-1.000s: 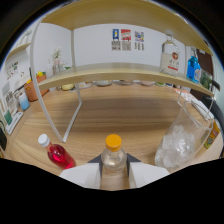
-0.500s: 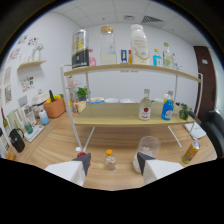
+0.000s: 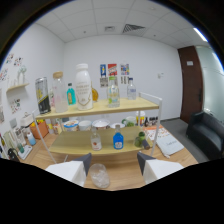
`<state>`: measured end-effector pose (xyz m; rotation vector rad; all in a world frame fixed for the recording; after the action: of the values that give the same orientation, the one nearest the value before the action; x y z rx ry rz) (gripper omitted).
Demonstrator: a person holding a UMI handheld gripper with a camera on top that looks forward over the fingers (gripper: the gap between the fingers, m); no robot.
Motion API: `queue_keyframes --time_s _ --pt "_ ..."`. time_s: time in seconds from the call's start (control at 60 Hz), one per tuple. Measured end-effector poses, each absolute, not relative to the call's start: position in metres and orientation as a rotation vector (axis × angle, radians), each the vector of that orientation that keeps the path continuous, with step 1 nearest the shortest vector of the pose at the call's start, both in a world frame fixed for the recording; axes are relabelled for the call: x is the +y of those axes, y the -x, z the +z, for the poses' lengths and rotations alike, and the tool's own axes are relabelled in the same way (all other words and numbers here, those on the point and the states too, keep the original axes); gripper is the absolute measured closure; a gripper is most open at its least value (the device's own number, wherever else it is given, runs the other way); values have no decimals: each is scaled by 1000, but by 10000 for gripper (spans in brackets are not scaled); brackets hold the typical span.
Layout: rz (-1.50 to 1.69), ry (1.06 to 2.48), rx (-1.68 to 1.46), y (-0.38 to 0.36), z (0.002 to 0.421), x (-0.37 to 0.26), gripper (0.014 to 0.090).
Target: Make me a cup of Vodka Sunrise.
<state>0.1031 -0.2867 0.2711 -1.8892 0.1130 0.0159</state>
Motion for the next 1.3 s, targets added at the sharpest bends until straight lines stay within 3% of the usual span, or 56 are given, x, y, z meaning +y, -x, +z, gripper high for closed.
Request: queue_keyframes --time_s 0.217,0.4,0.567,0.7,1.1,1.3 --pt "18 1726 57 -118 367 -210 189" --pt "11 1677 50 -121 393 -147 206" --pt "16 1724 60 -122 377 -109 412" --pt "34 1755 58 -118 365 -97 668" --pt "34 1707 27 -116 393 -143 686" --pt "35 1739 46 -116 358 -189 686"
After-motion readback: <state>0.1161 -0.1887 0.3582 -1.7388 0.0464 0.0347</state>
